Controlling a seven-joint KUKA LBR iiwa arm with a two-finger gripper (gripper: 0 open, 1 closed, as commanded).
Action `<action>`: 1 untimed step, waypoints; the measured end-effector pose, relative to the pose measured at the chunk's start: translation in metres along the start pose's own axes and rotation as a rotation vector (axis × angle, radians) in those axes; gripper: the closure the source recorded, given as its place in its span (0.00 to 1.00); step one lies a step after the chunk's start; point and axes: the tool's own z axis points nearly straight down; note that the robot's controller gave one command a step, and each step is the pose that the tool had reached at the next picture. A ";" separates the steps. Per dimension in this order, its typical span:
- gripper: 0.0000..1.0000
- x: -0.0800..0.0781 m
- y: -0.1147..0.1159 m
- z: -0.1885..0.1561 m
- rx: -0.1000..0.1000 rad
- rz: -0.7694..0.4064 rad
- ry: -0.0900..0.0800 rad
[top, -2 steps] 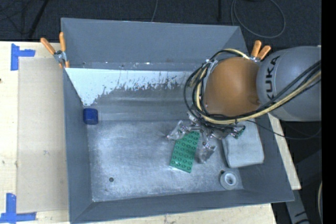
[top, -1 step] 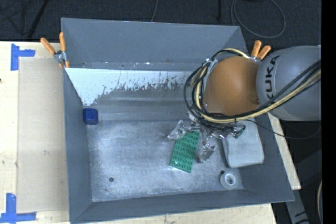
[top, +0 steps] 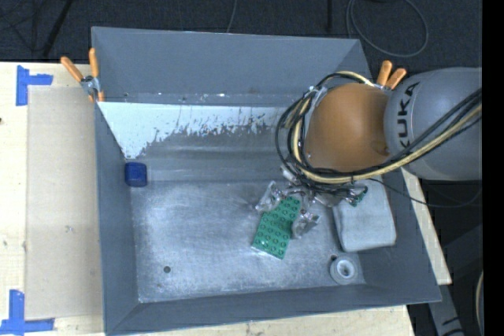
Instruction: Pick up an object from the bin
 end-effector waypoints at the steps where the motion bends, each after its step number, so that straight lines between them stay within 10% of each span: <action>1: 1.00 -0.003 0.000 -0.066 0.003 0.004 0.002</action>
Offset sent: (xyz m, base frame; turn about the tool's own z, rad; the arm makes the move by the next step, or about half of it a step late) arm -0.0002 0.0002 0.0625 0.0000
